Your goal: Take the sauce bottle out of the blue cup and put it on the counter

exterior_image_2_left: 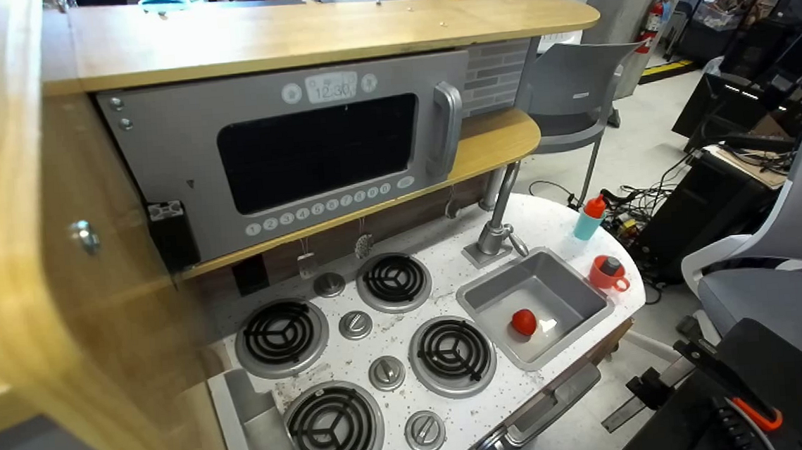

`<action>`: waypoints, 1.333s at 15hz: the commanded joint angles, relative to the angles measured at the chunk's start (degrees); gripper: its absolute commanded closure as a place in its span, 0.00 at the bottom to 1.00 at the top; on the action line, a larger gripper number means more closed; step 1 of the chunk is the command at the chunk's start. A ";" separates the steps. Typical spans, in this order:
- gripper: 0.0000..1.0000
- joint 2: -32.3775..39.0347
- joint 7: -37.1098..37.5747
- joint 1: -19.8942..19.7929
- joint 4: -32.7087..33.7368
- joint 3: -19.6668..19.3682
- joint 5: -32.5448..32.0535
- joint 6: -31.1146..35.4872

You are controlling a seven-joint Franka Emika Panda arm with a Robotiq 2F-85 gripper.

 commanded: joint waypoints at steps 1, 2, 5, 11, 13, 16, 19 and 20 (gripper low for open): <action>0.00 7.91 -1.21 -3.47 5.02 1.05 2.44 1.41; 0.00 9.64 -1.34 -4.40 5.96 1.38 2.92 1.40; 0.00 14.55 -2.81 -7.43 9.51 3.03 5.17 0.06; 0.00 24.43 -3.62 -12.30 17.87 6.97 6.79 -0.69; 0.00 27.80 -1.19 -12.58 21.34 7.41 5.89 -0.88; 0.00 32.47 1.76 -12.68 27.16 8.04 5.44 -1.98; 0.00 37.17 3.96 -12.81 33.29 8.85 5.26 -2.71; 0.00 38.71 4.44 -12.87 35.45 9.17 5.22 -3.21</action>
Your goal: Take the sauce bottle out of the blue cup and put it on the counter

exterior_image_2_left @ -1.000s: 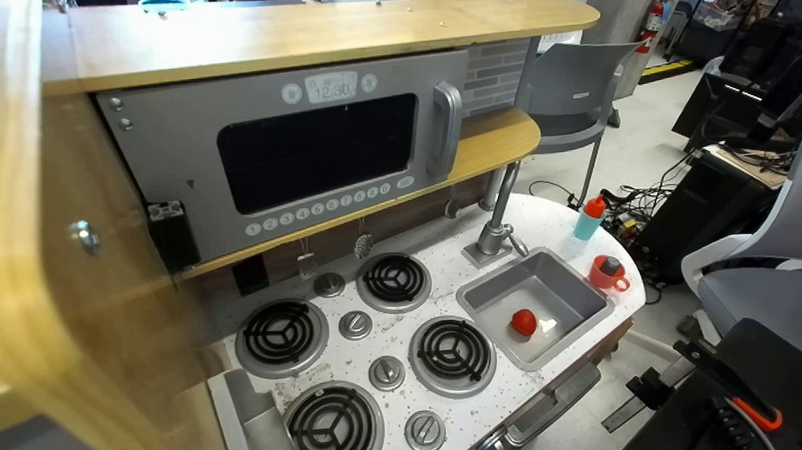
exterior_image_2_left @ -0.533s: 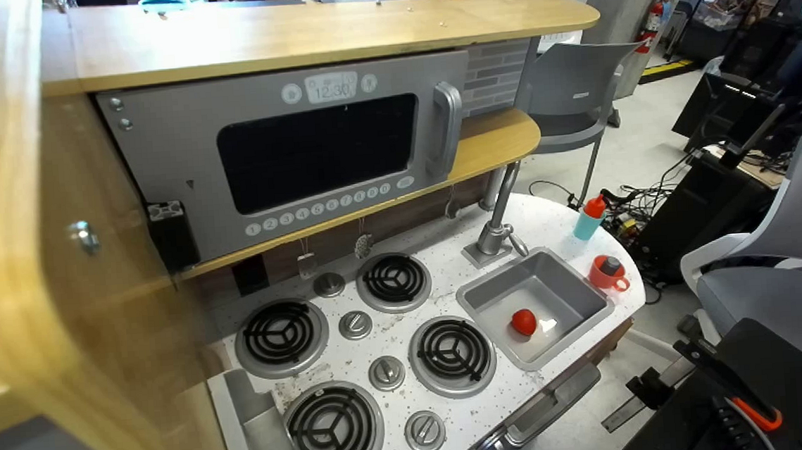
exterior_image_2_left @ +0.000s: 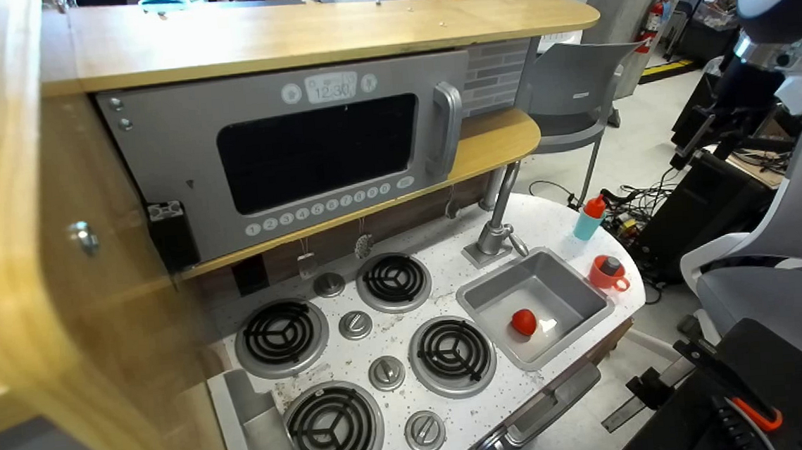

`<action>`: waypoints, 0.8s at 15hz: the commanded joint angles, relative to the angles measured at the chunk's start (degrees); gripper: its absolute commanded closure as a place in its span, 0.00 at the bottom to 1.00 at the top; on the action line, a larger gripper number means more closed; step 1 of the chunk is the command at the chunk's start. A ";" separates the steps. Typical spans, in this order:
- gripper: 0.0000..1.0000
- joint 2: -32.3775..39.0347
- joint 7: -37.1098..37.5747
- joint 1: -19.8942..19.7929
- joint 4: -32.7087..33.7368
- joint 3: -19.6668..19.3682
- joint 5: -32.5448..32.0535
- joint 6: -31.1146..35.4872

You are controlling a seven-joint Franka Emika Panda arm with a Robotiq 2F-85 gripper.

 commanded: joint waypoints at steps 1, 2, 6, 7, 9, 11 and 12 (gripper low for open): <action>0.00 6.41 2.50 -1.51 9.58 1.92 -0.37 -2.76; 0.00 7.79 3.11 -1.32 11.35 1.92 -0.71 -3.07; 0.00 12.42 4.63 -0.62 16.59 2.04 -1.81 -3.28; 0.00 13.39 4.65 -0.55 17.69 2.21 -1.97 -3.44; 0.00 15.33 4.46 -0.35 19.98 2.80 -2.13 -3.98; 0.00 16.89 3.50 -0.35 22.02 3.86 -2.16 -5.09; 0.00 17.64 3.38 -0.28 23.05 4.25 -2.13 -5.94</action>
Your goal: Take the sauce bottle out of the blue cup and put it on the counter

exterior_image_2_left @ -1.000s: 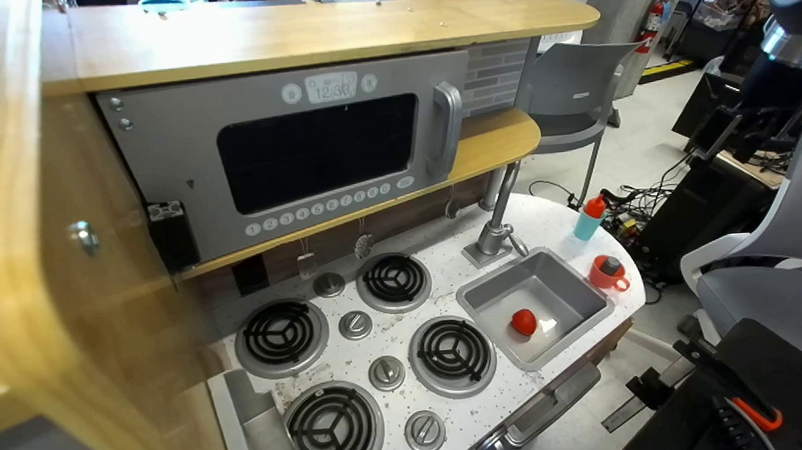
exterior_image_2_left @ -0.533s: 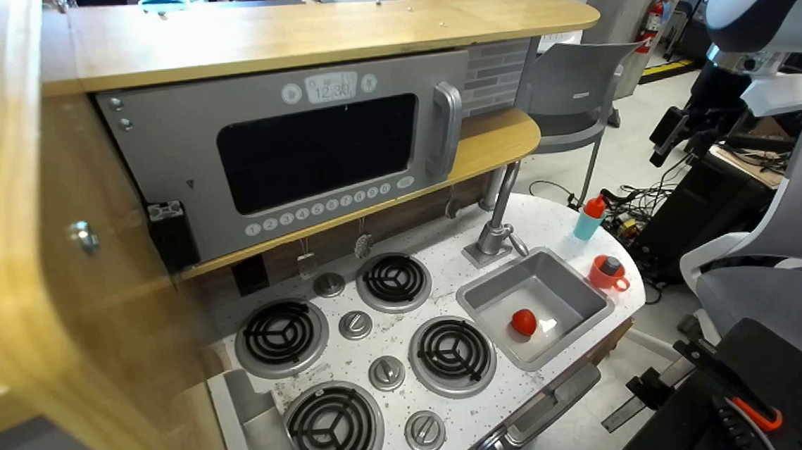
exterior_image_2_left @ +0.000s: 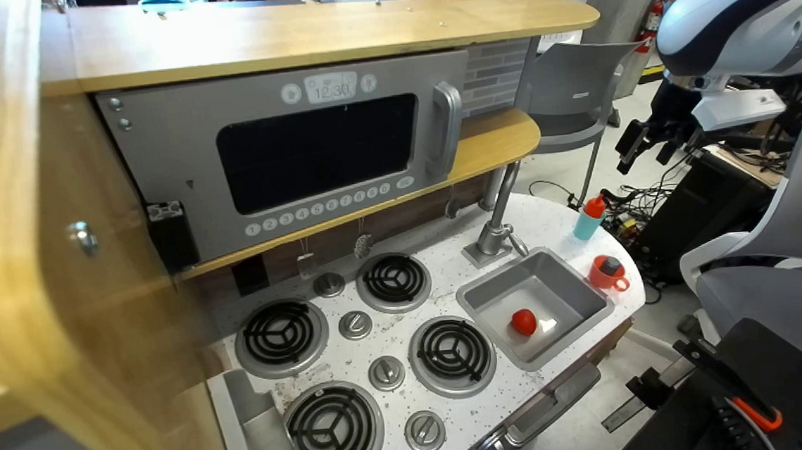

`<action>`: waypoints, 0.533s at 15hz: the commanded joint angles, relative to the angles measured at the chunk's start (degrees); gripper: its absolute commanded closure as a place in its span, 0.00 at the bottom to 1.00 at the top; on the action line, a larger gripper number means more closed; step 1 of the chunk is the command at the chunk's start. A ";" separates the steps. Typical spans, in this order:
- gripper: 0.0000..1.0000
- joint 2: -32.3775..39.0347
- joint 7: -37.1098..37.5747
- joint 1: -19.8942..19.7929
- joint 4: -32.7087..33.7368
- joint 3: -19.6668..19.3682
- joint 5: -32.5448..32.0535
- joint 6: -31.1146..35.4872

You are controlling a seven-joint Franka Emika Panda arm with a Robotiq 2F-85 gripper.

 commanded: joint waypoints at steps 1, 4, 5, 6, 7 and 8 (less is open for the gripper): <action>0.00 4.16 0.36 -0.26 6.91 1.78 -1.65 -4.67; 0.00 6.14 0.33 0.04 9.48 2.47 -1.62 -7.40; 0.00 6.85 0.55 0.27 10.32 2.40 -1.75 -8.18; 0.00 7.45 0.51 0.34 11.02 2.44 -1.77 -8.73; 0.00 8.11 0.55 0.47 11.78 2.36 -1.92 -9.13; 0.00 8.78 0.66 0.50 12.48 2.26 -2.00 -9.57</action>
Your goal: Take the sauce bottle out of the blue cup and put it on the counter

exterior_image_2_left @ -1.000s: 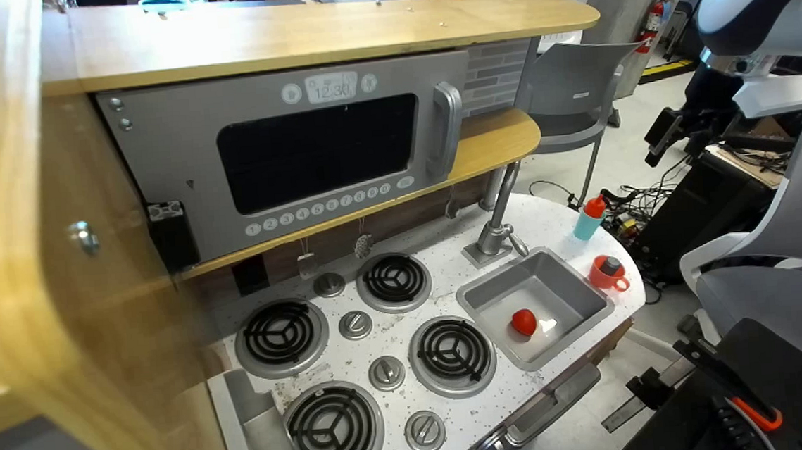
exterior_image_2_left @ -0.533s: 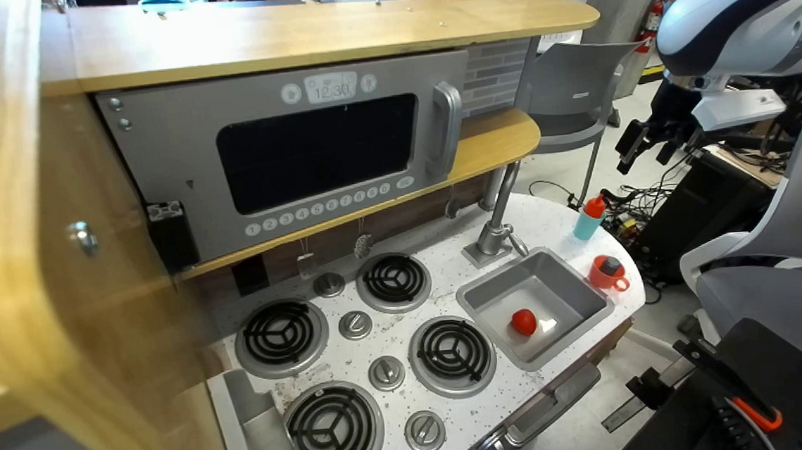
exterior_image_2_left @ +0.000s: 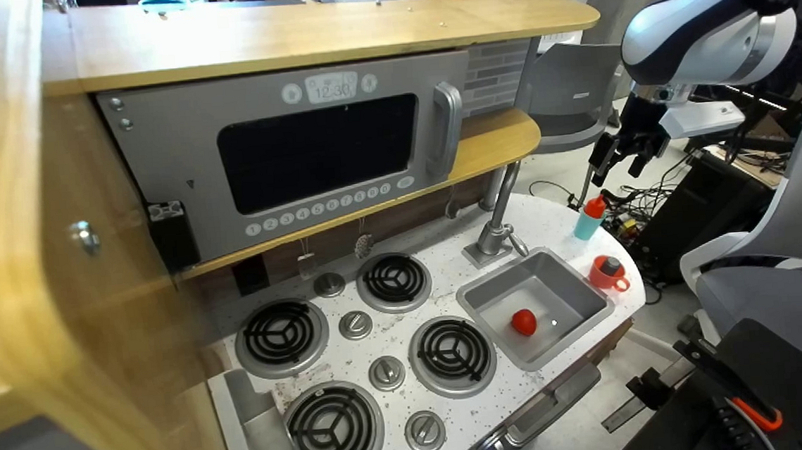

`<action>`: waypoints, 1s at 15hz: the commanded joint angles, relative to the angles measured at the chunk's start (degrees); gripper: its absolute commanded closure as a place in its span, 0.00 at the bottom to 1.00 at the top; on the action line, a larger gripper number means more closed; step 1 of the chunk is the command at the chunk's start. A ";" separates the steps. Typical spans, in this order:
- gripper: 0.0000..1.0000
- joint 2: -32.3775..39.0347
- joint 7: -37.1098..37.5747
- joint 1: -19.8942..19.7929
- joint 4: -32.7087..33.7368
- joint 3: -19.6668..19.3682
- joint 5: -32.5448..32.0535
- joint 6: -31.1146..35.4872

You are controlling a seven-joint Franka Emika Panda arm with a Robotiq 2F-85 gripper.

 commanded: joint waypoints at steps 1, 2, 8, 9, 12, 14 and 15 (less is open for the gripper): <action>0.00 3.96 0.81 -0.02 5.70 -0.04 -2.28 -3.28; 0.00 4.80 0.79 0.01 6.54 -0.09 -2.67 -3.57; 0.00 8.97 0.82 -0.01 10.49 0.16 -3.98 -4.43; 0.00 9.62 0.80 -0.02 11.08 0.13 -4.20 -4.51; 0.00 11.12 0.86 0.03 13.07 0.08 -4.65 -4.96; 0.00 11.86 0.92 0.15 14.25 0.04 -5.00 -5.60; 0.00 12.21 0.94 0.15 14.83 0.08 -5.13 -5.93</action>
